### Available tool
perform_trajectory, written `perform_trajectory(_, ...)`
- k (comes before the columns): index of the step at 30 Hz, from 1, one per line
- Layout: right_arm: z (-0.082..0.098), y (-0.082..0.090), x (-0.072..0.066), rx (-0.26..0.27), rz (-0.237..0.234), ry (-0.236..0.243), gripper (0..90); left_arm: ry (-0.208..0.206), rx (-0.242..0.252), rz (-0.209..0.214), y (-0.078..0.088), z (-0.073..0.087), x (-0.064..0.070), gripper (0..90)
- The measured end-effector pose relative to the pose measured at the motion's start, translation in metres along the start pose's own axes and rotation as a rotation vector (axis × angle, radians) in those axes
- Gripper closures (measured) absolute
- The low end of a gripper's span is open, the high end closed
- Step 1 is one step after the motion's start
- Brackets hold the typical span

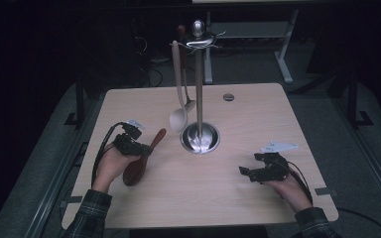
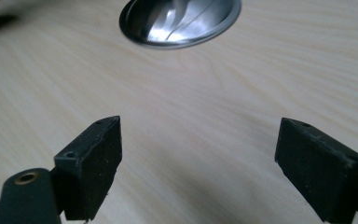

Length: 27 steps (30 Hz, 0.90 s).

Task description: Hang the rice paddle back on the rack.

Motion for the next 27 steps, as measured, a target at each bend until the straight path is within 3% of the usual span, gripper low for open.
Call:
perform_trajectory(5, 0.0, 0.001, -0.003, 0.043, 0.024, 0.032, 13.3, 0.001, 0.1, 0.007, 0.016, 0.001, 0.007, 78.7)
perform_trajectory(7, -0.001, 0.0, -0.005, 0.055, 0.007, 0.007, 12.6, -0.004, 0.14, 0.015, 0.022, 0.003, 0.013, 78.7)
perform_trajectory(9, -0.003, 0.001, -0.009, 0.017, -0.001, -0.001, 12.4, -0.006, 0.174, 0.024, 0.026, 0.003, 0.019, 78.7)
perform_trajectory(12, -0.011, 0.003, -0.018, 0.002, -0.053, 0.037, 7.8, -0.011, 0.21, 0.024, 0.03, 0.002, 0.028, 78.7)
perform_trajectory(13, -0.014, 0.004, -0.021, 0.003, -0.06, 0.026, 7.9, -0.01, 0.227, 0.028, 0.03, 0.001, 0.032, 78.7)
perform_trajectory(19, -0.033, 0.003, -0.034, 0.084, -0.07, 0.048, 23.8, -0.046, 0.263, 0.055, 0.027, -0.005, 0.048, 78.6)
perform_trajectory(24, -0.048, 0.0, -0.046, 0.124, -0.133, 0.03, 38.0, -0.069, 0.295, 0.059, 0.019, -0.012, 0.059, 78.6)
perform_trajectory(27, -0.058, -0.004, -0.057, 0.139, -0.194, 0.017, 42.7, -0.078, 0.3, 0.062, 0.013, -0.016, 0.066, 78.6)
Point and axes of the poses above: each handheld gripper's, and its own axes: y roughly backward along the jaws, z roughly out of its underside, x roughly to its right, the point moved 2 cm from there along -y, roughly forward along the jaws, and after that the axes turned 8 degrees about -y, right-handed, at the moved point
